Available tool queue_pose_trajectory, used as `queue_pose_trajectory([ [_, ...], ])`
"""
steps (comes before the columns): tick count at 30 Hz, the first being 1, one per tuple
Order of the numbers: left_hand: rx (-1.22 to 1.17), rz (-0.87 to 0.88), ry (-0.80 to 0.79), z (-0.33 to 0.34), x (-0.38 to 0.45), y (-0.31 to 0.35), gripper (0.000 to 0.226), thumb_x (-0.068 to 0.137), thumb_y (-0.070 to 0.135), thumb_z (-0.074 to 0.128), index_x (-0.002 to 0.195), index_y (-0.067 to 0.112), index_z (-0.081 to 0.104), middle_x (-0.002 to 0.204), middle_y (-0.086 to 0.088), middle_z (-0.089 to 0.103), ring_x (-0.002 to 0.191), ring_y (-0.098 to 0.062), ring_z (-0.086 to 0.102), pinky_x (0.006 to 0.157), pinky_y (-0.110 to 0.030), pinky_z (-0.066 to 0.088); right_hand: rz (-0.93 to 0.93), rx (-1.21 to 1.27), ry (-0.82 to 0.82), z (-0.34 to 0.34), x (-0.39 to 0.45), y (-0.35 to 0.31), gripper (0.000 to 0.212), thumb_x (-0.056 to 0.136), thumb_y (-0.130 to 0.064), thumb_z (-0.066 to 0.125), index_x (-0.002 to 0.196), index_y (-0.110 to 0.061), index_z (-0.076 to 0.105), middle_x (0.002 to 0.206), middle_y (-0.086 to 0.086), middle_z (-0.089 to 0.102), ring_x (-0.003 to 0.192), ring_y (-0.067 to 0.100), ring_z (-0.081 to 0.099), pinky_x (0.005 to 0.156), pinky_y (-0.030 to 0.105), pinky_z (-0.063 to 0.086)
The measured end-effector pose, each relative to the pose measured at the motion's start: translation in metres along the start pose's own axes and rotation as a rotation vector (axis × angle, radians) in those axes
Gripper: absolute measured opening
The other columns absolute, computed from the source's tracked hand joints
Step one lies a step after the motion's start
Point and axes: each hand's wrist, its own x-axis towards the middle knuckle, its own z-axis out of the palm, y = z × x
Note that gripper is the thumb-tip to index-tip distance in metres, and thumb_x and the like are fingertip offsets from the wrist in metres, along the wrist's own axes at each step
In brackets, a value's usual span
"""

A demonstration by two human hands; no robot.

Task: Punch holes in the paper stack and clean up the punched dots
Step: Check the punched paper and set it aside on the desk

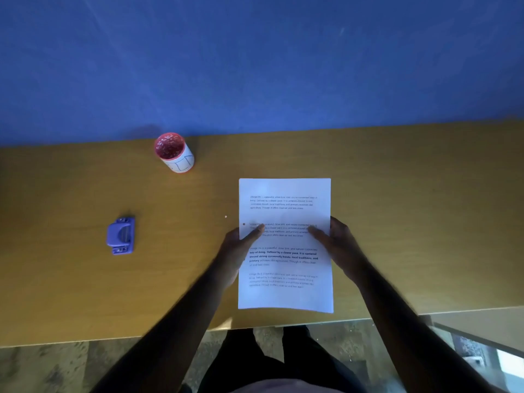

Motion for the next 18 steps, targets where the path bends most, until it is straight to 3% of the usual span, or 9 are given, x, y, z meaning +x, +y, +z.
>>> queue_pose_trajectory([
  [7, 0.145, 0.131, 0.08, 0.039, -0.005, 0.019, 0.022, 0.099, 0.023, 0.073, 0.118, 0.012, 0.078, 0.113, -0.003, 0.082, 0.109, -0.021, 0.077, 0.104, -0.053, 0.057, -0.1, -0.041, 0.096, -0.027, -0.018, -0.013, 0.014, 0.097, -0.013, 0.07, 0.111, -0.015, 0.068, 0.101, -0.002, 0.08, 0.084, 0.011, 0.073, 0.073, 0.036, 0.059],
  [10, 0.157, 0.209, 0.081, 0.054, -0.009, 0.037, 0.022, 0.1, 0.027, 0.073, 0.118, 0.016, 0.079, 0.114, 0.001, 0.081, 0.111, -0.019, 0.076, 0.104, -0.05, 0.057, -0.152, -0.062, 0.152, -0.04, -0.023, -0.029, 0.014, 0.097, -0.014, 0.07, 0.11, -0.018, 0.068, 0.101, -0.004, 0.078, 0.084, 0.01, 0.072, 0.071, 0.035, 0.058],
  [13, 0.137, 0.284, 0.069, 0.069, -0.013, 0.057, 0.018, 0.099, 0.027, 0.073, 0.115, 0.02, 0.08, 0.113, 0.004, 0.081, 0.112, -0.017, 0.076, 0.102, -0.043, 0.059, -0.245, -0.062, 0.196, -0.05, -0.03, -0.051, 0.016, 0.098, -0.012, 0.068, 0.113, -0.016, 0.067, 0.099, -0.011, 0.076, 0.083, -0.003, 0.069, 0.067, 0.016, 0.053],
  [15, 0.128, 0.337, 0.051, 0.078, -0.015, 0.07, 0.015, 0.1, 0.024, 0.073, 0.112, 0.019, 0.081, 0.111, 0.004, 0.082, 0.111, -0.018, 0.076, 0.098, -0.038, 0.059, -0.305, -0.043, 0.236, -0.055, -0.034, -0.064, 0.019, 0.099, -0.008, 0.067, 0.116, -0.015, 0.066, 0.103, -0.013, 0.075, 0.086, -0.008, 0.068, 0.068, 0.01, 0.05],
  [18, 0.103, 0.412, 0.035, 0.087, -0.013, 0.083, 0.013, 0.1, 0.017, 0.072, 0.108, 0.017, 0.082, 0.108, 0.005, 0.082, 0.105, -0.011, 0.076, 0.093, -0.027, 0.058, -0.374, -0.029, 0.308, -0.062, -0.037, -0.072, 0.023, 0.098, -0.009, 0.067, 0.121, -0.015, 0.064, 0.109, -0.008, 0.074, 0.096, -0.003, 0.07, 0.075, 0.012, 0.052],
])
